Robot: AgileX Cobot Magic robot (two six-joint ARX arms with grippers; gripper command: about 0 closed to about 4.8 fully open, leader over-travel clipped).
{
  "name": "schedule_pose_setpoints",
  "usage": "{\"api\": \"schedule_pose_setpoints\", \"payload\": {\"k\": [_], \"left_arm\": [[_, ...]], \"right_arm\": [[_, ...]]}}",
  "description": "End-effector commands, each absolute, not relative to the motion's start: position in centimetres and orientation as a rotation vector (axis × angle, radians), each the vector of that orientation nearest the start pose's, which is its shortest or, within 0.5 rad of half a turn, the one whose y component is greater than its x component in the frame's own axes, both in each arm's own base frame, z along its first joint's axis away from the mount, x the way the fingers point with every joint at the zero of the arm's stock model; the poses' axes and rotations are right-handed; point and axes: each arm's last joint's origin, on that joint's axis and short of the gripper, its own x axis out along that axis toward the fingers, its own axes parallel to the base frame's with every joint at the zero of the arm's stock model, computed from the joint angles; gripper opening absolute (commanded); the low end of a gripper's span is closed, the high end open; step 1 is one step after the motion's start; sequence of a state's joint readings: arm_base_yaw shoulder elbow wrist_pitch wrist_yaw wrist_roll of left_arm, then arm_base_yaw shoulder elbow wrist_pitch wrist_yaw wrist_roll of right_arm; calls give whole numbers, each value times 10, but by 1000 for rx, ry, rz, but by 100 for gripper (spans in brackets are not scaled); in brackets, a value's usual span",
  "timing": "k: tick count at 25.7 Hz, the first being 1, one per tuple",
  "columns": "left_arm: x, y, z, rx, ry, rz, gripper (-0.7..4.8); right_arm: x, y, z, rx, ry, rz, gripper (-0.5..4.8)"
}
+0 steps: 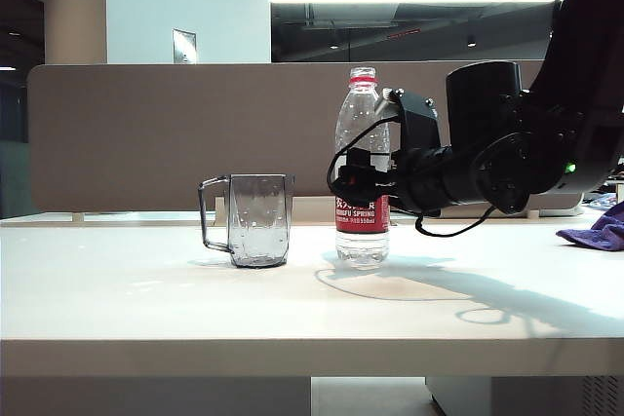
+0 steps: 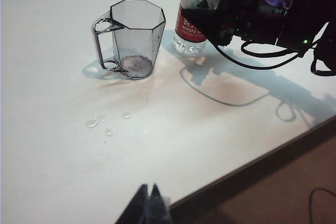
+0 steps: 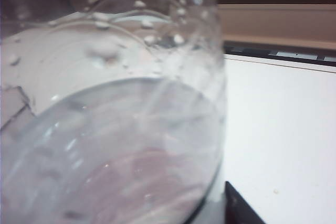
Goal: Pick up the mineral water bottle on the table and pour a little water into the mug.
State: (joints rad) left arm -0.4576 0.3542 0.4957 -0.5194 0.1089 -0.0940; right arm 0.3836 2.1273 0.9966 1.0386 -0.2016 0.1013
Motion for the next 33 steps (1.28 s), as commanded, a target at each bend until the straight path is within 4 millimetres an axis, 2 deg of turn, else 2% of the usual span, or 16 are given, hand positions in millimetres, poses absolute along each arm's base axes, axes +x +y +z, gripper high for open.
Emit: {"api": "schedule_pose_setpoints", "payload": {"k": [1,6,17,19,29,33], "left_arm": [[85,-45,255,-21,391,-544,-5],[85,-45,255,-21,390,-544,-5],[85,-45,255,-21,390,-544,-5],[85,-45,255,-21,390,-544,-5],[85,-45,255,-21,390,-545,-5],[85,-45,255,-21,391,-544,-5]], "right_arm": [[382,161,124,92,123,574,354],[383,160,124,90,126,518,295],[382,160,132,2,101,517,290],[381,159,137,-11,124,517,251],[373,156,171,-199,117,518,251],[381,161,179,-299,236,529,252]]}}
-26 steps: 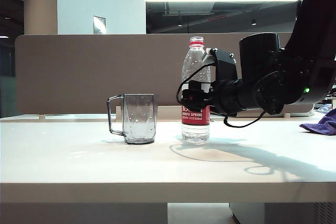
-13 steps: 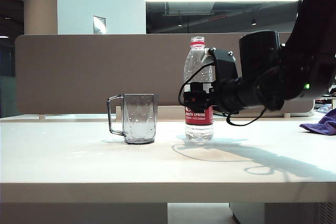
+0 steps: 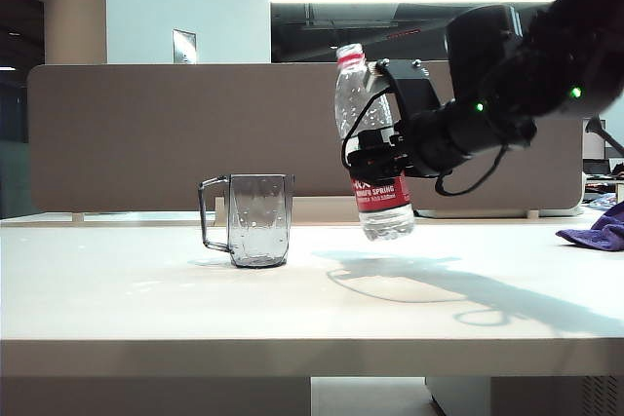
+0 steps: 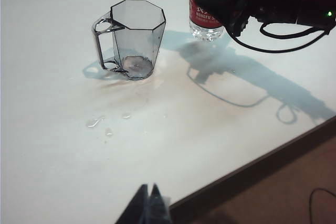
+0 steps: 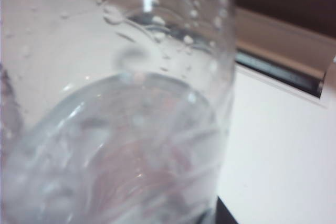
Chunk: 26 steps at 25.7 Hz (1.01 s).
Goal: Pick up the mineral water bottle on the table and pour a little water into the mug.
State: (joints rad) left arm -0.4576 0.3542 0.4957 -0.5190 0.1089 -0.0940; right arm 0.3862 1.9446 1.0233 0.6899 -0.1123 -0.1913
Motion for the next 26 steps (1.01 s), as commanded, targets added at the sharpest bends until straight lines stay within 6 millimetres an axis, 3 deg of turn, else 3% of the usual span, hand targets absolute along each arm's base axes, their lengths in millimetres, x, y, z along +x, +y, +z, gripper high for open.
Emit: {"api": "schedule_pose_setpoints", "payload": {"k": [1,8,16,26], "left_arm": [[85,-45,255,-21,390,-544,-5],[85,-45,255,-21,390,-544,-5],[85,-45,255,-18,389,-545,-5],[85,-45,255,-18,389,-544,-5]], "right_arm": [[383,161,182,-321,256,531,252],[396,179,216,-687,289,479,251],[396,182,224,-1133,304,343,252],[400,184,237,-1330,143,307,251]]}}
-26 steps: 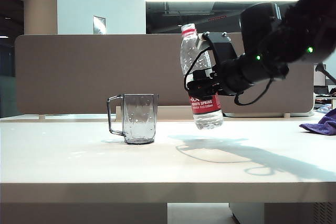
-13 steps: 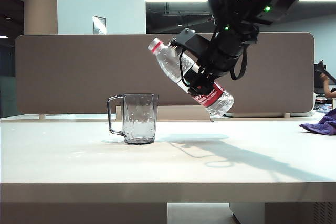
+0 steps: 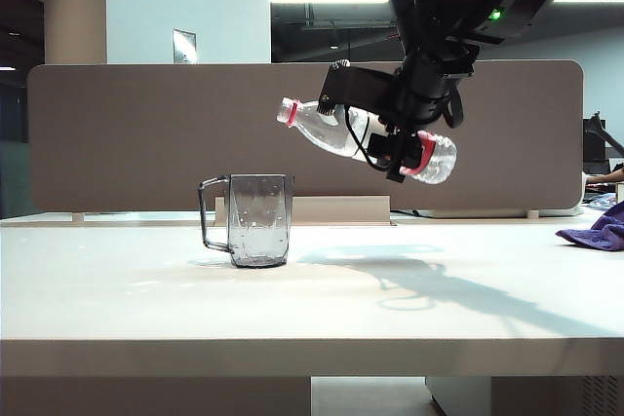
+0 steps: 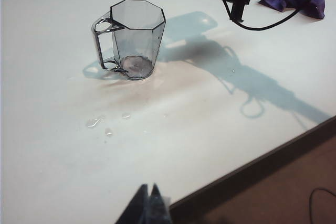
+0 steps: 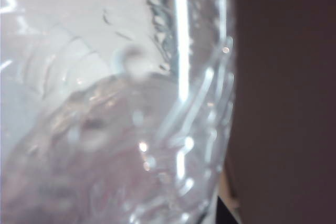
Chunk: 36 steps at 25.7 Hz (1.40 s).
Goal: Pick up the mineral water bottle on the table and pour a little water into the mug.
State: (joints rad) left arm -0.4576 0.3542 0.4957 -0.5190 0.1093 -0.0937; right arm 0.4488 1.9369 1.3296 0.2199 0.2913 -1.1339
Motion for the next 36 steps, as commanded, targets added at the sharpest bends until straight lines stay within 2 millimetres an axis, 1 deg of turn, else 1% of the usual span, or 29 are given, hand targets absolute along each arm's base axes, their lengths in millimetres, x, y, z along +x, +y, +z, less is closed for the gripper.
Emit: {"api": "schedule_pose_setpoints", "payload": {"k": [1,8,12,16,23,25,36], "left_arm": [[85,-45,255,-18,389,-545,-5],[85,-45,255,-18,389,-545,-5],[85,-45,255,-18,389,-545,-5],[85,-45,255,-18,389,-545,-5],[85,-45,255,-18,389,-545,-5],[85,-45,255,-18,389,-545,-5],[85,-45,255,-18,389,-545,-5]], "right_arm": [[400,184,237,-1343,136,306,252],[401,184,239,-1458,93,309,252],[402,187,246,-1521,-11,301,252],[403,187,249,-1600,-42,285,252],[402,188,249,-1621,-77,316,252],[403,188,248,-1656,-84,318,252],[403,188,248,-1657,-93,327,252]]}}
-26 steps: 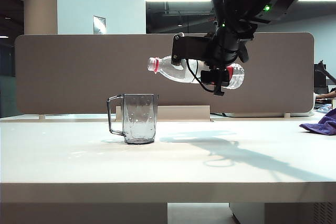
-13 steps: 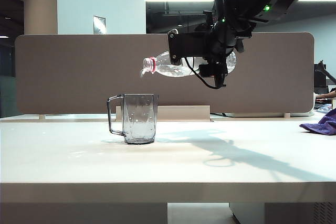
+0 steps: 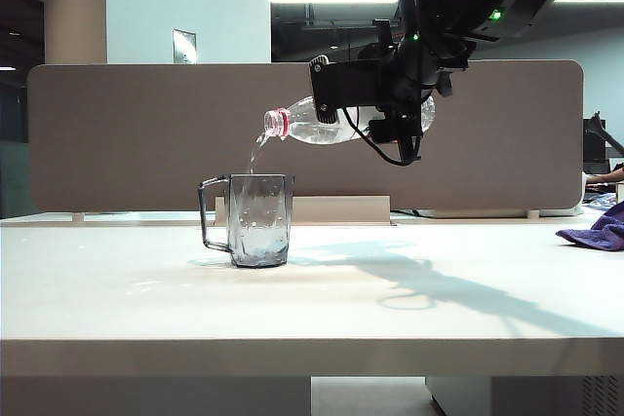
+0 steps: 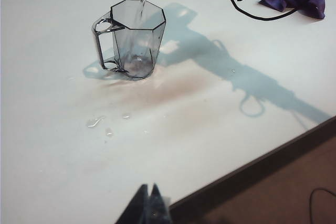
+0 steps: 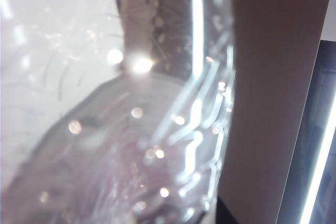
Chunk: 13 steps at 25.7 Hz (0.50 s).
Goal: Pick up the mineral water bottle on the table and pour a little water into the mug.
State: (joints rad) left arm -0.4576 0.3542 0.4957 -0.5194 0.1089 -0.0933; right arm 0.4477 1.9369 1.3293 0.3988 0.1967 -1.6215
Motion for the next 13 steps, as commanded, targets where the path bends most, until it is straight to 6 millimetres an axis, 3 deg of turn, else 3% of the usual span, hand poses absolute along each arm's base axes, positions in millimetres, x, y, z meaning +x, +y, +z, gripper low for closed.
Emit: {"api": "schedule_pose_setpoints", "payload": {"k": [1,5,13], "left_arm": [[85,-45,255,-18,389,-545,-5],[85,-45,255,-18,389,-545,-5],[85,-45,255,-18,389,-545,-5]], "right_arm": [[403,188,248,-1657,-93,327,252],[403,188,248,-1625,-86,328,252],[396,189,227,-1050,92,492,252]]}}
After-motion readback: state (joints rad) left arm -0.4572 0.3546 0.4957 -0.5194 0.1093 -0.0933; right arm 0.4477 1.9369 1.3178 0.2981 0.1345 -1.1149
